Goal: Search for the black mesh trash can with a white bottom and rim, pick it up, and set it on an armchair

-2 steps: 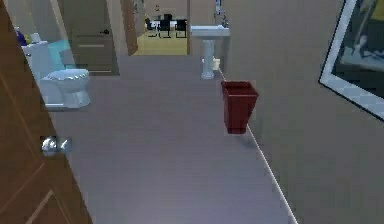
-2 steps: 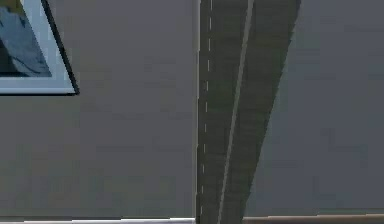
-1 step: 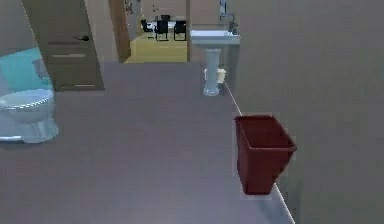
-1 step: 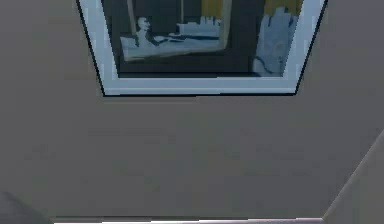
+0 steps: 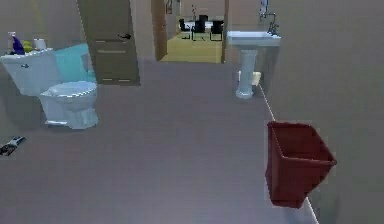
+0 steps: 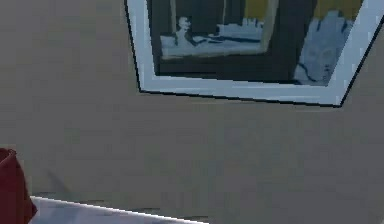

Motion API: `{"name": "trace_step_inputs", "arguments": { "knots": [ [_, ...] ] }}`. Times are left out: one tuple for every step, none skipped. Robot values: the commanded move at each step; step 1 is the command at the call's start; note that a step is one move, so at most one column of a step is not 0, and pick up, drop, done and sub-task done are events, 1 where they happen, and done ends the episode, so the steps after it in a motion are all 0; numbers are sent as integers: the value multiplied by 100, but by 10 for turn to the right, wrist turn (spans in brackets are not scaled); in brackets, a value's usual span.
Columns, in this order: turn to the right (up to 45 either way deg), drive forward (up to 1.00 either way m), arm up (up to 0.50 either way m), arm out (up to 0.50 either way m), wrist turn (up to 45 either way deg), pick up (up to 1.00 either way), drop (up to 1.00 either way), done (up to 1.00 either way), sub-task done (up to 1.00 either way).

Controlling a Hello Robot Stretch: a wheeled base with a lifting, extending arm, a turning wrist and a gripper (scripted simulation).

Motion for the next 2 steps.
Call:
{"name": "trace_step_inputs", "arguments": {
  "knots": [
    [0, 100, 0, 0, 0, 0, 0, 0, 0],
    [0, 100, 0, 0, 0, 0, 0, 0, 0]
  ]
}}
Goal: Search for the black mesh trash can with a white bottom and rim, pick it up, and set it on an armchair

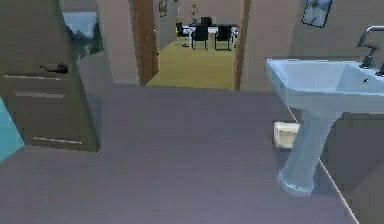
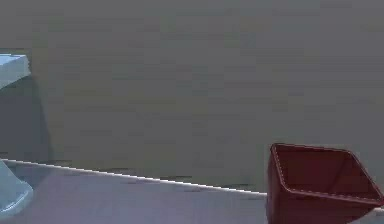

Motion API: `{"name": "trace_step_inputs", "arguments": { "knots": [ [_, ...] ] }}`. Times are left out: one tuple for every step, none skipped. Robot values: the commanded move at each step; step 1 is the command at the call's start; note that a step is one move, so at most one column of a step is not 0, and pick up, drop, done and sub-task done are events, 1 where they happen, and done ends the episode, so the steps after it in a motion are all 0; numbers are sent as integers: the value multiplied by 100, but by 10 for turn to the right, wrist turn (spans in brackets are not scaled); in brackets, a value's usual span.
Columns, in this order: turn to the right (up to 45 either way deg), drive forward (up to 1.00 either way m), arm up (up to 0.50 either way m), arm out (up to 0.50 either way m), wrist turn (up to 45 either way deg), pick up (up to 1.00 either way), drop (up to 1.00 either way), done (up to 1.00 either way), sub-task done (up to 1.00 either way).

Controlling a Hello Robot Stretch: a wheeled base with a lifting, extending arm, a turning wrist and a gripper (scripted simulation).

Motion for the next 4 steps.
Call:
{"name": "trace_step_inputs", "arguments": {
  "knots": [
    [0, 85, 0, 0, 0, 0, 0, 0, 0],
    [0, 100, 0, 0, 0, 0, 0, 0, 0],
    [0, 100, 0, 0, 0, 0, 0, 0, 0],
    [30, 0, 0, 0, 0, 0, 0, 0, 0]
  ]
}}
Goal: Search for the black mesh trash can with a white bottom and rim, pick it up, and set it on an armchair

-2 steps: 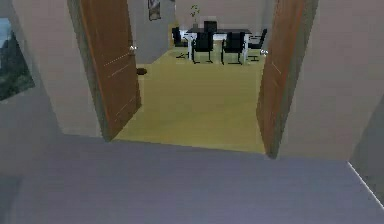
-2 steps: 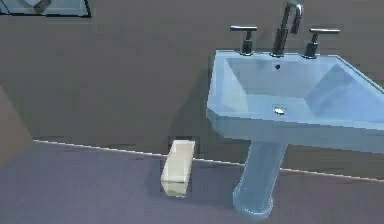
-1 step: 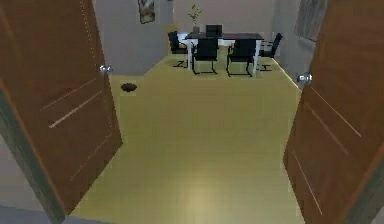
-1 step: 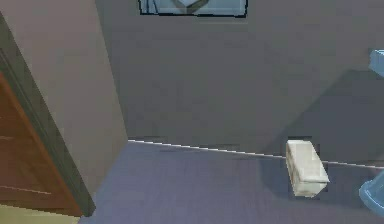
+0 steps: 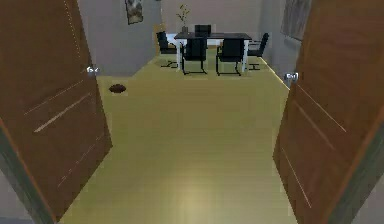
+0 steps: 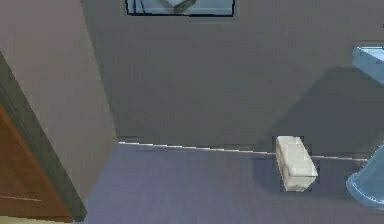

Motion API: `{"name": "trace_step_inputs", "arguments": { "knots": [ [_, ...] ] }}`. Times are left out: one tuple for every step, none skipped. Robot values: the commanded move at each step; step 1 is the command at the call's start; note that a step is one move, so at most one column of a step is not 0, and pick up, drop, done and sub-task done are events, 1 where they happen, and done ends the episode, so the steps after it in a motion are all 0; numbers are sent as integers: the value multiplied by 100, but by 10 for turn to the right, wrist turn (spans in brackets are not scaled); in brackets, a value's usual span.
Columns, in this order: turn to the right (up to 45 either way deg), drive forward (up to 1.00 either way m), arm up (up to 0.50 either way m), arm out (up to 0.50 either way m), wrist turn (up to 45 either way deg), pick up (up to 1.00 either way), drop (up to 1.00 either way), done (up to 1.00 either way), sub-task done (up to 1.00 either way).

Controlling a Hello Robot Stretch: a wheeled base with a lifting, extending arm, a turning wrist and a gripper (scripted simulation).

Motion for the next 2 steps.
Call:
{"name": "trace_step_inputs", "arguments": {
  "knots": [
    [0, 60, 0, 0, 0, 0, 0, 0, 0],
    [150, 0, 0, 0, 0, 0, 0, 0, 0]
  ]
}}
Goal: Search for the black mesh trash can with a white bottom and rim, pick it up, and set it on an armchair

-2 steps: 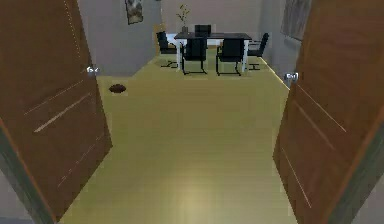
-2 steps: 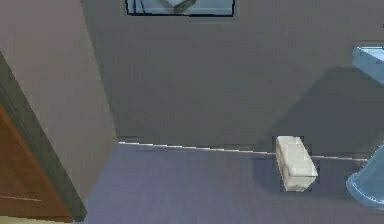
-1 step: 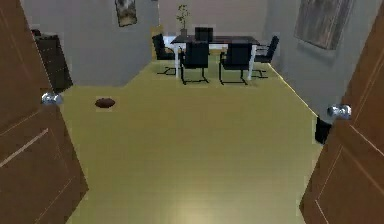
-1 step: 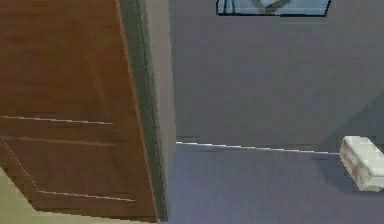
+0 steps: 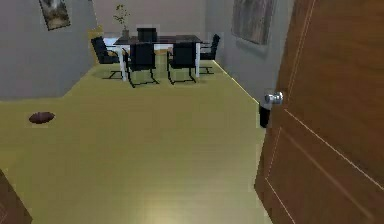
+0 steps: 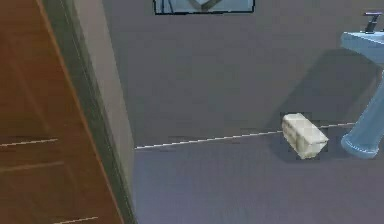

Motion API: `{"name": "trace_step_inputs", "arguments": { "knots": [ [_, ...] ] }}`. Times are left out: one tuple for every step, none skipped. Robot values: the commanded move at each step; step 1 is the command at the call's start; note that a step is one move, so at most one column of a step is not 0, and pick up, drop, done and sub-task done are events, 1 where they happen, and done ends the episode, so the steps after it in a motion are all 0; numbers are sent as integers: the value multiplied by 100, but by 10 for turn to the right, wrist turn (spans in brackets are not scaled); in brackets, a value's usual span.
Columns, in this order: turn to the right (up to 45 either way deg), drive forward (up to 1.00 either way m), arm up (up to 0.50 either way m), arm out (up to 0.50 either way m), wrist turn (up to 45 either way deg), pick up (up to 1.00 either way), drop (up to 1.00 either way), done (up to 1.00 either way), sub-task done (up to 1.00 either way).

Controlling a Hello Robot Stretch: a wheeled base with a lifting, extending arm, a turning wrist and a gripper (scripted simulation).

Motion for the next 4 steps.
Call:
{"name": "trace_step_inputs", "arguments": {
  "knots": [
    [0, 100, 0, 0, 0, 0, 0, 0, 0],
    [60, 0, 0, 0, 0, 0, 0, 0, 0],
    [0, 30, 0, 0, 0, 0, 0, 0, 0],
    [450, 0, 0, 0, 0, 0, 0, 0, 0]
  ]
}}
